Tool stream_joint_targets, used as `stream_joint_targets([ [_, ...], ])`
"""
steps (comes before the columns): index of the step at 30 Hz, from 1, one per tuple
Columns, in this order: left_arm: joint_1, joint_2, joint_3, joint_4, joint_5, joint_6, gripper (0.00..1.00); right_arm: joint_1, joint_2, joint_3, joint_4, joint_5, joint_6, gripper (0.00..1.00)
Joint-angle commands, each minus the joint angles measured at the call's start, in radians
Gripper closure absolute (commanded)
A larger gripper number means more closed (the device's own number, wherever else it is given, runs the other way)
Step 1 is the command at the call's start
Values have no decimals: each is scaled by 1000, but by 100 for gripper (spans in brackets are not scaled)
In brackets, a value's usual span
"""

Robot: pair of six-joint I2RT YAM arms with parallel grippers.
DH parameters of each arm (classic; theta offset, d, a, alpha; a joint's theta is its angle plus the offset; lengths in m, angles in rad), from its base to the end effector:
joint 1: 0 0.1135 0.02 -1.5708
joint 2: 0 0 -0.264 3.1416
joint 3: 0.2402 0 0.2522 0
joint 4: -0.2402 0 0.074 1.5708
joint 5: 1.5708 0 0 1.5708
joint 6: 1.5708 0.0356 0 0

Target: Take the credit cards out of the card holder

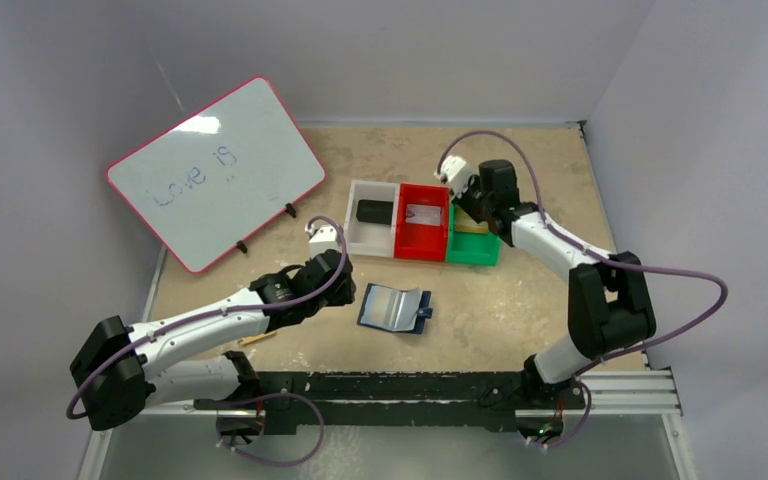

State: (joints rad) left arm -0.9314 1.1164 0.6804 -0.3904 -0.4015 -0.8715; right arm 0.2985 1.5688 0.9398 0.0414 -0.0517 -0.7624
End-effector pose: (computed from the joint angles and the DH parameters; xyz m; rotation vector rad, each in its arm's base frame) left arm 0.1447 -0.1713 0.2231 -0.1160 2.3501 -0.4220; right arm 0.3283 0.1029 0.2212 -1.1211 1.8523 -0.2120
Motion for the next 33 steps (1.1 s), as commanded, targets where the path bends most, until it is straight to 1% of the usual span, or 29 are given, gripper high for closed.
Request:
stream_joint_targets([
  [1, 3, -15, 1, 8, -41, -9, 71, -7, -58, 184, -36, 173, 677, 85],
  [3, 3, -15, 3, 9, -52, -14, 71, -8, -20, 248, -199, 189, 886, 87],
  [4, 5, -13, 4, 5, -59, -17, 71, -8, -9, 255, -247, 163, 964, 93],
  [5, 3, -13, 7, 2, -67, -19, 71, -8, -12, 231, -249, 142, 1021, 98],
  [6, 4, -14, 9, -3, -75, -23, 71, -8, -24, 199, -228, 148, 1072, 100],
  [8, 3, -13, 16, -12, -86, -26, 71, -6, -55, 127, -182, 137, 1151, 100],
  [10, 4, -15, 24, -26, -96, -26, 71, -6, -70, 86, -168, 158, 1207, 100],
  [13, 4, -18, 25, -32, -107, -28, 71, -6, -46, 83, -170, 139, 1232, 100],
  [17, 5, -10, 30, -34, -107, -34, 71, -4, 4, 93, -201, 201, 1238, 100],
  [19, 5, -9, 30, -33, -102, -41, 71, -3, 33, 99, -210, 207, 1233, 100],
  [28, 5, -14, 33, -39, -111, -45, 71, 3, 134, 103, -186, 206, 1206, 100],
  [33, 5, -24, 40, -55, -123, -47, 71, 5, 189, 119, -149, 247, 1198, 100],
])
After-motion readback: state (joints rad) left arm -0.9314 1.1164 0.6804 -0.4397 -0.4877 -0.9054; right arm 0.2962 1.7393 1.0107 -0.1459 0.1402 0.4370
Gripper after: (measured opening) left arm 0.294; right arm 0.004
